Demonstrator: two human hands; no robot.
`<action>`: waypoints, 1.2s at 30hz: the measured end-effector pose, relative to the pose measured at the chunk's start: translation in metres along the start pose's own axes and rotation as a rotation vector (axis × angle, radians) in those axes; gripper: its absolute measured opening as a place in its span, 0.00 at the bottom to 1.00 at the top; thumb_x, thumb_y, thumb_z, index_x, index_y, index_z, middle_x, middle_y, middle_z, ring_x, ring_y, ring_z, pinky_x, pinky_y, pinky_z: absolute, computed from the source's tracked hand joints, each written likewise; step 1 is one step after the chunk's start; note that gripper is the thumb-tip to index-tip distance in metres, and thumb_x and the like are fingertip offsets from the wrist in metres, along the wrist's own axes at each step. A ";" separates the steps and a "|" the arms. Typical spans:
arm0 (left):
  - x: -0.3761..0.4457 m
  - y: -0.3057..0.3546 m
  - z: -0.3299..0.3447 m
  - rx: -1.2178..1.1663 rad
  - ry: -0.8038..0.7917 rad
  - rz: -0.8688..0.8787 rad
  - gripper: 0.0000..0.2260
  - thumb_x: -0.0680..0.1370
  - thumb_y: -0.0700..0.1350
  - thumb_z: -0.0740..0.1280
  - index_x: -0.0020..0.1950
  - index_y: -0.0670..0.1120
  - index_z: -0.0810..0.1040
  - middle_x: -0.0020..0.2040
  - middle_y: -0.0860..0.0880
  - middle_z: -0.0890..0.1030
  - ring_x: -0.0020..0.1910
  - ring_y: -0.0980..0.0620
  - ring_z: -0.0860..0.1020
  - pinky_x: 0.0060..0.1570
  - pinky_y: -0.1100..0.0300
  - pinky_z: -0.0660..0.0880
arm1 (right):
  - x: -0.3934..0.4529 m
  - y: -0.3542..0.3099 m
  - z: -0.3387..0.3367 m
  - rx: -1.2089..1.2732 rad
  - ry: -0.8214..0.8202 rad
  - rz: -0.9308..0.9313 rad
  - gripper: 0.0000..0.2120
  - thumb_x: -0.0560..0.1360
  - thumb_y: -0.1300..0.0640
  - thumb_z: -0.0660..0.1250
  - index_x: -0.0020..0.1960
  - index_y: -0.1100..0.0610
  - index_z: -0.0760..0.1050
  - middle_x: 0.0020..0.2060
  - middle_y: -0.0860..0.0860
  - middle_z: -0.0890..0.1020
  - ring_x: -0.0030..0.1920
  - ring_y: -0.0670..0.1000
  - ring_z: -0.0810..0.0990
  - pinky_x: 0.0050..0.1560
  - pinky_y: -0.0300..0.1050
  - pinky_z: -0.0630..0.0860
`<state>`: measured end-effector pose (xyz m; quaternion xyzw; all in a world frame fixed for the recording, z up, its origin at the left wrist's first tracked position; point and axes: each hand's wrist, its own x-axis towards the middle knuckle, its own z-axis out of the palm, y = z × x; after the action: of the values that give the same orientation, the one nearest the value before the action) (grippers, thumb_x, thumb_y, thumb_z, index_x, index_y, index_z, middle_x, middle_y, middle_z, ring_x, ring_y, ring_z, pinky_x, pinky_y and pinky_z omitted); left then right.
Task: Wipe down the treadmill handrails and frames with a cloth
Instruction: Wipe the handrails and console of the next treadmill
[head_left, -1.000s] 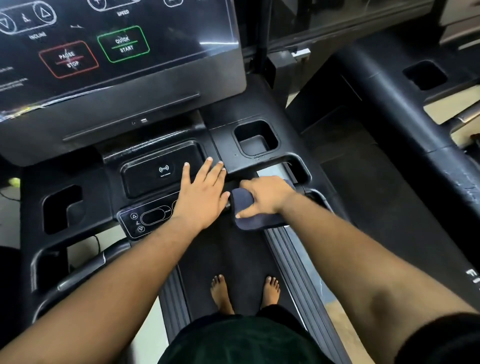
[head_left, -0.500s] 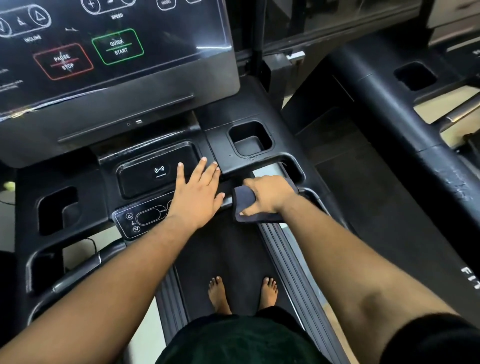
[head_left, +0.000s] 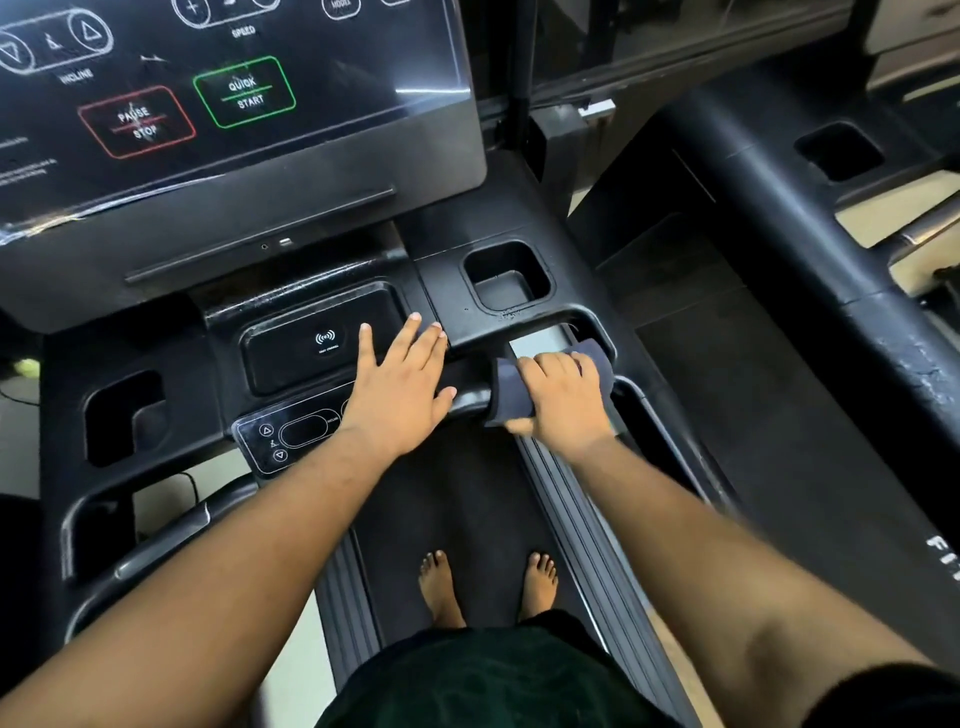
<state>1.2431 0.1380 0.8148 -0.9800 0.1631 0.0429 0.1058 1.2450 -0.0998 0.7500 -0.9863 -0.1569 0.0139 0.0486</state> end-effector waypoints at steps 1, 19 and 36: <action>0.000 0.000 0.002 0.003 0.011 -0.003 0.32 0.83 0.62 0.54 0.84 0.46 0.57 0.84 0.50 0.57 0.84 0.48 0.48 0.76 0.28 0.47 | -0.006 -0.002 0.007 -0.024 0.053 0.026 0.37 0.58 0.33 0.77 0.60 0.51 0.74 0.51 0.49 0.80 0.56 0.55 0.79 0.63 0.57 0.68; 0.002 0.007 0.001 0.004 -0.038 -0.067 0.33 0.83 0.61 0.52 0.84 0.46 0.54 0.85 0.50 0.54 0.84 0.48 0.44 0.76 0.28 0.46 | 0.054 0.011 -0.054 0.085 -0.568 -0.159 0.30 0.64 0.32 0.74 0.58 0.49 0.73 0.55 0.50 0.83 0.56 0.57 0.81 0.52 0.50 0.74; -0.001 0.021 -0.008 -0.026 -0.026 -0.145 0.32 0.83 0.57 0.55 0.84 0.46 0.53 0.85 0.48 0.52 0.84 0.48 0.44 0.75 0.26 0.43 | -0.005 -0.019 -0.006 0.054 -0.063 -0.160 0.29 0.75 0.49 0.68 0.74 0.53 0.67 0.67 0.52 0.76 0.68 0.57 0.74 0.72 0.59 0.66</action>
<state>1.2358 0.1175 0.8185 -0.9899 0.0898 0.0500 0.0977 1.2346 -0.0844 0.7575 -0.9680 -0.2362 0.0453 0.0709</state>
